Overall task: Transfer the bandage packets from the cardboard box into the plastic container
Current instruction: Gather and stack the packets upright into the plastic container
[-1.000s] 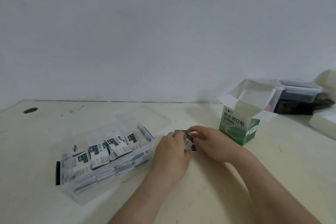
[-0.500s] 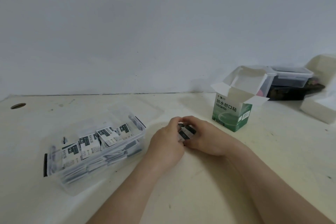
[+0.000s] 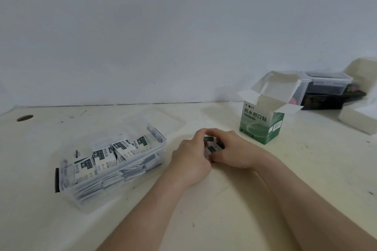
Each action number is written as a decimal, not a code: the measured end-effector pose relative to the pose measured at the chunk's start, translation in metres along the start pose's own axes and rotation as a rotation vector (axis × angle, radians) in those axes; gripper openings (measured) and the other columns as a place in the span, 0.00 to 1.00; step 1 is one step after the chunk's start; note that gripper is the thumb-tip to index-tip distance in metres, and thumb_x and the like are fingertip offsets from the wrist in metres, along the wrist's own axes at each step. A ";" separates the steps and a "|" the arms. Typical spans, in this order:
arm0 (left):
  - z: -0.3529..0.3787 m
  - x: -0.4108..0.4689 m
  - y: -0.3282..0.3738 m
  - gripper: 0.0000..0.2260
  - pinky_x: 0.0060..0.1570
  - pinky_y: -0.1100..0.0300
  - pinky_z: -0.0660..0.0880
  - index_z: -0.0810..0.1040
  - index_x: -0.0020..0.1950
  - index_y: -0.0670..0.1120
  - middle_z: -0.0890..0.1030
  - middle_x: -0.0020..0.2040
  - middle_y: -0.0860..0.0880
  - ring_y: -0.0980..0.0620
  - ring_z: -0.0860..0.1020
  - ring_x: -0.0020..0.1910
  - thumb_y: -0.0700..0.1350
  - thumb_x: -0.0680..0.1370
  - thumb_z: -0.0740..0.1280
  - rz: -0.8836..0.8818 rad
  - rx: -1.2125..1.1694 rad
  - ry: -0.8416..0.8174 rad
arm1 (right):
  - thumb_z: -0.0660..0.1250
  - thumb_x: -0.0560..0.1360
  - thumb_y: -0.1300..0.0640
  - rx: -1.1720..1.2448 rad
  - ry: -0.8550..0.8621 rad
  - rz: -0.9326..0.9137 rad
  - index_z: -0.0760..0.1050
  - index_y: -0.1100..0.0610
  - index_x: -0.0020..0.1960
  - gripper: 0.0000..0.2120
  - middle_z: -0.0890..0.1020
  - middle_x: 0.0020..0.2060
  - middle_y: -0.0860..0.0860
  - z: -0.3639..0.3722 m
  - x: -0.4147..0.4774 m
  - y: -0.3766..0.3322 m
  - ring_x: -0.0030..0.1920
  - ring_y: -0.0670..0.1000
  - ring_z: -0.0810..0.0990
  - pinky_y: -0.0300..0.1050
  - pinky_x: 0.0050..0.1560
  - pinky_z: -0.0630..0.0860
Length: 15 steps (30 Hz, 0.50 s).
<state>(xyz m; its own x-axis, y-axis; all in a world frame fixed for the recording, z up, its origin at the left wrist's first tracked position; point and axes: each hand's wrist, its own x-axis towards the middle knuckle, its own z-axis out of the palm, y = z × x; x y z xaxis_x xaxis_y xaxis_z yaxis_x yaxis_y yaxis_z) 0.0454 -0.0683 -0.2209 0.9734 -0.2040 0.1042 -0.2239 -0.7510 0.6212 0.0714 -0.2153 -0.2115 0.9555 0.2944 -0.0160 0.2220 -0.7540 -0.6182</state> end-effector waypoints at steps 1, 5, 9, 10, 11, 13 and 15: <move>-0.001 -0.001 0.001 0.28 0.62 0.50 0.70 0.59 0.71 0.61 0.76 0.63 0.51 0.49 0.73 0.63 0.43 0.75 0.65 0.003 -0.028 -0.004 | 0.66 0.61 0.43 0.004 0.016 0.007 0.68 0.38 0.65 0.31 0.76 0.58 0.50 0.001 0.001 0.001 0.58 0.52 0.74 0.50 0.60 0.73; -0.003 -0.003 0.000 0.31 0.62 0.55 0.71 0.59 0.73 0.59 0.75 0.64 0.54 0.52 0.73 0.63 0.39 0.75 0.66 0.014 -0.110 -0.017 | 0.68 0.73 0.60 0.081 0.118 -0.039 0.74 0.51 0.62 0.18 0.79 0.50 0.47 0.003 0.004 0.007 0.49 0.46 0.76 0.36 0.51 0.72; -0.004 -0.004 0.001 0.33 0.63 0.57 0.69 0.58 0.75 0.57 0.72 0.64 0.52 0.52 0.69 0.65 0.39 0.75 0.67 0.038 -0.072 0.009 | 0.66 0.75 0.63 0.081 0.178 -0.047 0.80 0.54 0.54 0.10 0.77 0.37 0.47 0.000 0.002 0.003 0.37 0.45 0.74 0.37 0.40 0.72; -0.005 -0.004 0.001 0.32 0.61 0.58 0.69 0.59 0.75 0.56 0.73 0.60 0.53 0.51 0.70 0.63 0.39 0.75 0.68 0.036 -0.058 0.016 | 0.65 0.76 0.64 0.115 0.179 -0.043 0.81 0.54 0.50 0.09 0.79 0.36 0.49 -0.003 0.000 0.001 0.37 0.47 0.76 0.40 0.40 0.75; -0.007 -0.004 0.002 0.32 0.59 0.58 0.70 0.60 0.74 0.56 0.74 0.57 0.54 0.51 0.71 0.60 0.39 0.74 0.68 0.033 -0.049 0.025 | 0.65 0.76 0.65 0.181 0.181 -0.037 0.81 0.53 0.46 0.09 0.81 0.37 0.50 -0.007 -0.001 0.000 0.37 0.48 0.77 0.41 0.40 0.77; -0.007 -0.004 0.003 0.28 0.54 0.61 0.71 0.67 0.71 0.56 0.75 0.54 0.54 0.52 0.74 0.55 0.40 0.73 0.69 0.027 -0.041 0.044 | 0.65 0.76 0.68 0.397 0.164 -0.005 0.80 0.54 0.42 0.11 0.81 0.36 0.52 -0.014 -0.007 0.000 0.36 0.49 0.79 0.41 0.36 0.77; -0.008 -0.004 0.004 0.21 0.48 0.65 0.70 0.75 0.64 0.56 0.78 0.52 0.56 0.56 0.74 0.51 0.40 0.74 0.69 0.041 -0.021 0.090 | 0.66 0.75 0.70 0.557 0.146 0.009 0.78 0.56 0.41 0.11 0.79 0.35 0.53 -0.019 -0.009 0.002 0.36 0.51 0.77 0.40 0.36 0.75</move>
<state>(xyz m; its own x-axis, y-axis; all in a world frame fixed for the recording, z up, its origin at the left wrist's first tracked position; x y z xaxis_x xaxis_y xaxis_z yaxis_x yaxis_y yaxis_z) 0.0413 -0.0656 -0.2126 0.9642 -0.1764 0.1981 -0.2632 -0.7294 0.6315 0.0670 -0.2305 -0.1977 0.9825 0.1760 0.0610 0.1159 -0.3211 -0.9399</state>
